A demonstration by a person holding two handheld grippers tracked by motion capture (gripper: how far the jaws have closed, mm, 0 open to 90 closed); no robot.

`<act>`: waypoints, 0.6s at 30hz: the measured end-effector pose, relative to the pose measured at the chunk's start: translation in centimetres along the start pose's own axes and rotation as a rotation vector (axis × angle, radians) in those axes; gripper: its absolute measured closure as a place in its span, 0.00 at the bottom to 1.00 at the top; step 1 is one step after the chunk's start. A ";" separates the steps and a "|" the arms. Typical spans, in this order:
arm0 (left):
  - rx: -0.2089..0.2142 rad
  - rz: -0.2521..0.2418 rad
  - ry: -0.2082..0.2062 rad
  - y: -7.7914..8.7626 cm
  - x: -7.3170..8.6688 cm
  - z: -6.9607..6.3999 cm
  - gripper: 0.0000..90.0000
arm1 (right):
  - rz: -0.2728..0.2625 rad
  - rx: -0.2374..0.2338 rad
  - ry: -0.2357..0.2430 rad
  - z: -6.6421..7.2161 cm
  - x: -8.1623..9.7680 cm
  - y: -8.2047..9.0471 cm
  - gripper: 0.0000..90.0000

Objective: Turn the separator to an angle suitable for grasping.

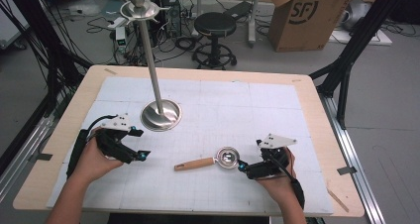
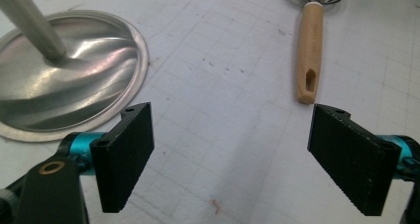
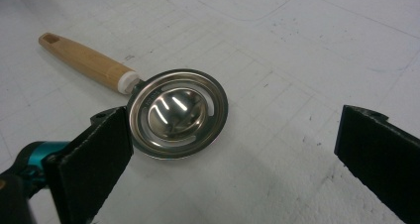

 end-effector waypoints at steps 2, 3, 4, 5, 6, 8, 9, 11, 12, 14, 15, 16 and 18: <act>-0.001 -0.003 0.003 0.1 0.1 0.1 0.19 | 0.001 -0.001 0.000 0.0 0.0 0.0 0.00; -0.001 -0.009 0.011 0.1 0.3 0.4 0.18 | 0.001 -0.002 -0.003 0.0 0.0 0.0 0.00; -0.006 -0.013 0.015 0.1 0.4 0.6 0.17 | -0.001 -0.001 -0.006 0.0 0.0 0.0 0.00; -0.009 -0.018 0.023 0.1 0.5 0.8 0.15 | -0.002 -0.001 -0.005 -0.1 0.0 0.0 0.00; -0.009 -0.018 0.023 0.1 0.5 0.8 0.13 | -0.003 -0.001 -0.004 -0.1 0.0 0.1 0.00; -0.009 -0.041 0.033 0.2 0.6 1.0 0.11 | -0.007 -0.001 -0.007 -0.1 -0.1 0.2 0.00; -0.009 -0.041 0.033 0.2 0.6 1.0 0.09 | -0.009 -0.002 -0.010 -0.1 -0.1 0.2 0.00; -0.002 -0.078 0.037 0.5 0.5 1.1 0.07 | -0.010 -0.006 -0.012 0.0 -0.2 0.2 0.00; -0.002 -0.078 0.037 0.5 0.5 1.1 0.06 | -0.010 -0.006 -0.012 0.0 -0.2 0.2 0.00; -0.002 -0.095 0.034 0.6 0.5 1.1 0.04 | -0.006 -0.006 -0.003 0.0 -0.3 0.0 0.00; -0.008 -0.099 0.030 0.6 0.5 1.1 0.02 | -0.003 -0.007 -0.005 0.1 -0.3 0.0 0.00; -0.007 -0.104 0.033 0.7 0.6 1.0 0.02 | 0.001 -0.009 -0.004 0.1 -0.3 -0.1 0.00; -0.007 -0.105 0.031 0.7 0.7 1.0 0.02 | 0.002 -0.010 -0.006 0.1 -0.4 -0.2 0.00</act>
Point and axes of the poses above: each handheld gripper's, and its own axes: y roughly backward along the jaws, x roughly out of its underside, z roughly to its left, the point moved 2 cm from there along -y, roughly forward along the jaws, and after that the axes turned 4 degrees about y, right-handed, at the moved point
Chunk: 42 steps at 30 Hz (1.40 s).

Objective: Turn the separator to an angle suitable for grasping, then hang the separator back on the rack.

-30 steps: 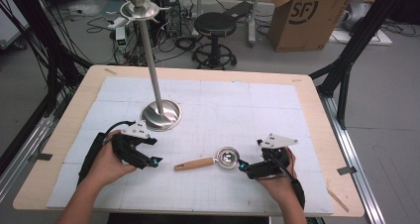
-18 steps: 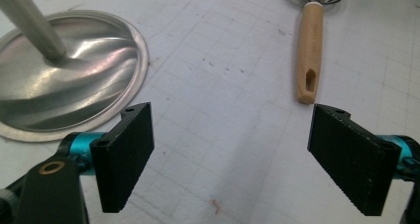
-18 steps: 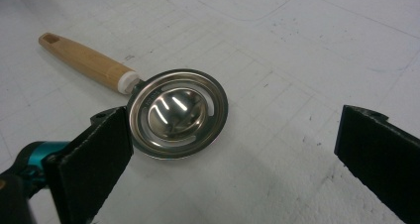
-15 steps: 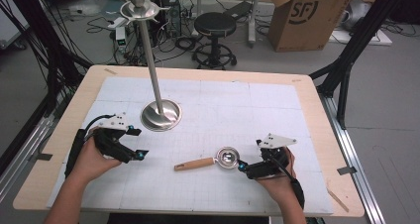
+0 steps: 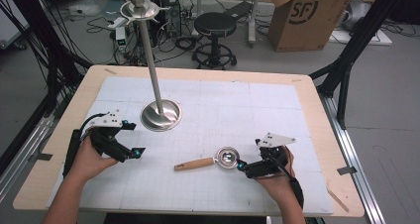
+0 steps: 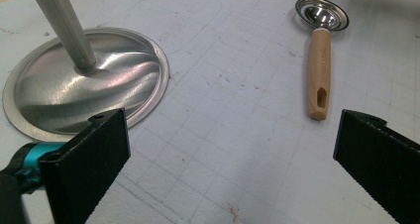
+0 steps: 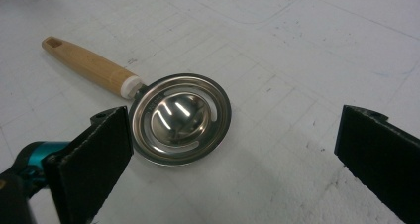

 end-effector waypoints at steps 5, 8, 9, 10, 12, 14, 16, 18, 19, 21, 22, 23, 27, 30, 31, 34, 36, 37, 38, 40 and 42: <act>-0.007 0.001 -0.002 0.1 0.2 -0.1 0.02 | -0.003 -0.008 0.009 0.0 -0.2 -0.1 0.00; -0.008 -0.009 0.002 0.1 0.1 0.0 0.02 | 0.007 -0.014 0.013 0.2 -0.5 -0.2 0.00; -0.008 -0.009 0.002 0.1 0.1 0.0 0.02 | 0.007 -0.014 0.013 0.2 -0.5 -0.2 0.00; -0.005 -0.011 0.002 0.1 0.1 0.0 0.02 | 0.019 -0.023 0.025 0.4 -0.8 -0.3 0.00; -0.006 -0.018 0.000 0.1 0.1 0.1 0.02 | 0.027 -0.025 0.030 0.5 -1.1 -0.4 0.00; -0.010 -0.016 0.001 0.2 0.1 0.1 0.02 | 0.029 -0.026 0.045 0.6 -1.6 -0.5 0.00; -0.010 -0.018 0.003 0.3 0.1 0.0 0.02 | 0.028 -0.036 0.059 0.7 -2.2 -0.6 0.00; -0.015 -0.016 -0.001 0.3 0.1 0.1 0.02 | 0.060 -0.047 0.075 0.9 -2.7 -1.0 0.00; -0.015 -0.016 -0.001 0.3 0.1 0.1 0.02 | 0.060 -0.047 0.075 0.9 -2.7 -1.0 0.00; -0.021 -0.014 -0.001 0.3 0.1 0.0 0.02 | 0.086 -0.057 0.097 1.2 -3.1 -1.4 0.00; -0.024 -0.013 -0.008 0.3 0.1 -0.2 0.02 | 0.108 -0.081 0.129 1.5 -3.7 -1.8 0.00; -0.024 -0.013 -0.008 0.3 0.1 -0.2 0.02 | 0.113 -0.090 0.151 1.6 -3.9 -2.0 0.00; -0.019 -0.018 -0.010 0.2 0.0 -0.3 0.02 | 0.152 -0.128 0.187 2.0 -4.5 -2.4 0.03; -0.025 -0.007 -0.008 0.1 0.1 -0.2 0.02 | 0.204 -0.141 0.223 2.4 -5.2 -3.1 0.05; -0.025 -0.007 -0.008 0.1 0.1 -0.2 0.02 | 0.205 -0.141 0.227 2.5 -5.4 -3.2 0.05; -0.026 -0.010 -0.007 0.2 0.1 -0.1 0.02 | 0.235 -0.154 0.259 2.7 -5.8 -3.8 0.06; -0.028 -0.010 -0.007 0.2 0.1 -0.1 0.02 | 0.246 -0.157 0.263 2.8 -6.0 -4.0 0.06; -0.034 -0.010 -0.012 0.2 0.1 -0.1 0.02 | 0.268 -0.167 0.283 3.0 -6.3 -4.4 0.08; -0.034 -0.015 -0.008 0.2 0.1 -0.1 0.02 | 0.268 -0.167 0.283 3.0 -6.3 -4.4 0.08; -0.030 -0.016 -0.010 0.2 0.0 -0.1 0.02 | 0.294 -0.192 0.311 3.4 -6.5 -5.1 0.17; -0.034 -0.013 -0.013 0.2 0.0 -0.1 0.02 | 0.304 -0.200 0.318 3.7 -6.6 -5.3 0.17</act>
Point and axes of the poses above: each handheld gripper's, and its own axes: y roughly backward along the jaws, x roughly out of its underside, z roughly to its left, the point moved 2 cm from there along -y, roughly forward along the jaws, and after that the axes turned 4 degrees about y, right-handed, at the moved point
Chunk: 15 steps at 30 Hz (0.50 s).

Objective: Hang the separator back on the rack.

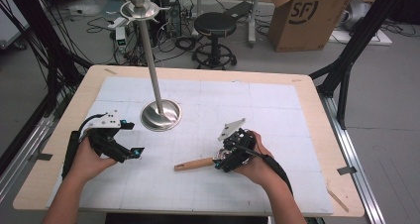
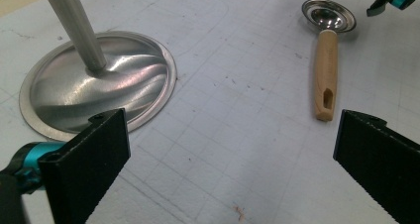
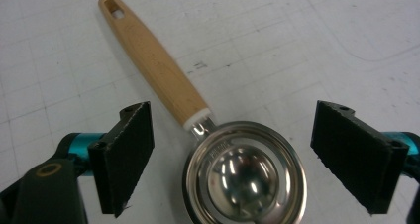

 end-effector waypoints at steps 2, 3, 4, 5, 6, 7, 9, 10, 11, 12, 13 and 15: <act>-0.001 -0.002 -0.002 0.1 0.0 0.0 0.02 | 0.023 -0.009 0.015 0.2 -0.4 -0.5 0.17; -0.001 -0.004 -0.002 0.1 0.0 0.0 0.02 | 0.040 -0.008 0.027 0.3 -0.6 -0.8 0.19; -0.002 -0.007 0.003 0.1 0.0 0.0 0.02 | 0.055 -0.010 0.043 0.3 -0.8 -0.9 0.21; -0.003 -0.007 0.001 0.1 0.0 0.1 0.02 | 0.077 -0.027 0.066 0.6 -1.3 -1.3 0.27; -0.004 -0.009 0.003 0.1 0.0 0.0 0.02 | 0.086 -0.031 0.076 0.6 -1.4 -1.5 0.28; -0.002 -0.009 0.001 0.1 0.0 0.1 0.02 | 0.099 -0.036 0.083 0.7 -1.6 -1.6 0.30; -0.002 -0.007 -0.002 0.1 0.0 0.1 0.02 | 0.125 -0.047 0.109 0.8 -1.8 -2.1 0.34; -0.001 -0.005 -0.004 0.1 0.0 0.1 0.02 | 0.130 -0.057 0.111 0.9 -1.8 -2.3 0.36; -0.001 -0.003 -0.007 0.0 0.0 0.1 0.02 | 0.130 -0.057 0.111 0.9 -1.8 -2.3 0.36; -0.001 -0.004 -0.004 0.0 0.0 0.0 0.02 | 0.142 -0.069 0.117 0.9 -1.8 -2.5 0.38; 0.000 -0.001 -0.007 0.0 0.0 0.0 0.02 | 0.151 -0.078 0.125 1.0 -1.7 -2.7 0.40; 0.000 -0.002 -0.006 0.0 0.0 0.0 0.02 | 0.171 -0.094 0.141 1.2 -1.7 -3.0 0.45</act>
Point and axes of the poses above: each handheld gripper's, and its own axes: y roughly backward along the jaws, x roughly out of its underside, z roughly to its left, the point moved 2 cm from there along -y, roughly forward along the jaws, and after that the axes turned 4 degrees about y, right-handed, at the moved point
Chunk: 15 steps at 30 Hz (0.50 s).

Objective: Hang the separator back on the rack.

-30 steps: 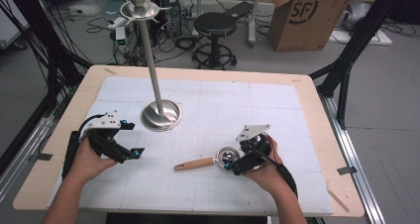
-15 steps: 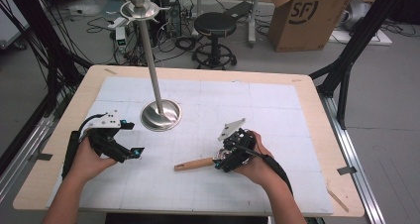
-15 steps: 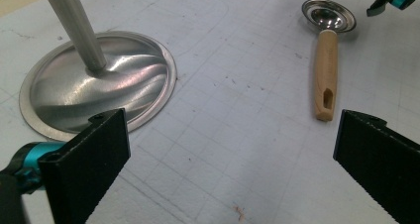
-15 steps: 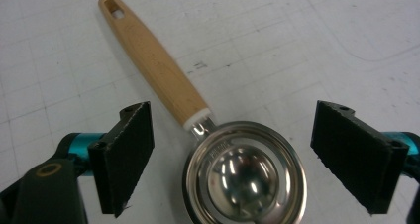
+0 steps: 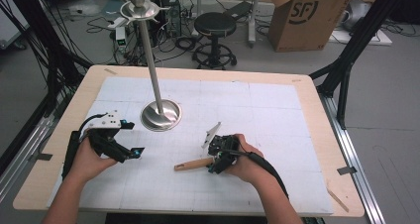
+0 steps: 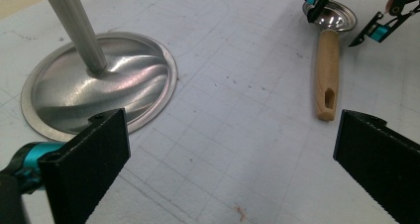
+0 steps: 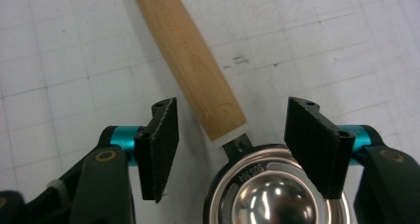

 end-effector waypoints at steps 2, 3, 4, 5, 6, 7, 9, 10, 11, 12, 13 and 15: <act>0.000 -0.003 0.002 0.0 0.0 0.0 0.02 | 0.006 -0.003 0.007 0.1 -0.1 -0.1 0.45; -0.001 -0.002 0.000 0.0 0.0 0.0 0.02 | 0.019 -0.002 0.023 0.1 -0.2 -0.3 0.47; -0.001 -0.002 0.000 0.1 0.0 0.0 0.02 | 0.019 -0.002 0.023 0.1 -0.2 -0.3 0.47; -0.002 -0.002 0.002 0.1 0.0 0.0 0.02 | 0.035 -0.007 0.037 0.0 -0.2 -0.5 0.51; -0.001 -0.002 0.001 0.0 0.0 0.0 0.02 | 0.042 -0.003 0.043 0.0 -0.2 -0.6 0.53; -0.003 -0.004 0.005 0.0 0.0 0.0 0.02 | 0.042 -0.003 0.043 0.0 -0.2 -0.6 0.53; -0.003 0.001 0.001 0.0 0.0 0.0 0.02 | 0.051 -0.005 0.043 -0.1 -0.3 -0.8 0.54; -0.002 0.003 0.002 0.0 0.0 0.0 0.02 | 0.054 -0.010 0.048 -0.1 -0.3 -0.8 0.57; -0.003 0.007 0.001 -0.1 0.1 0.1 0.02 | 0.065 -0.019 0.071 -0.2 -0.3 -1.0 0.58; -0.003 0.007 0.001 -0.1 0.1 0.1 0.02 | 0.065 -0.019 0.071 -0.2 -0.3 -1.0 0.58; -0.004 0.010 0.000 -0.1 0.1 0.1 0.02 | 0.064 -0.023 0.067 -0.2 -0.3 -1.0 0.58; -0.003 0.005 0.001 -0.2 0.0 -0.1 0.02 | 0.067 -0.042 0.057 -0.4 -0.3 -1.1 0.59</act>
Point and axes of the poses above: each handheld gripper's, and its own axes: y roughly backward along the jaws, x roughly out of its underside, z roughly to its left, the point moved 2 cm from there along -y, roughly forward along the jaws, and after that the axes turned 4 degrees about y, right-handed, at the moved point
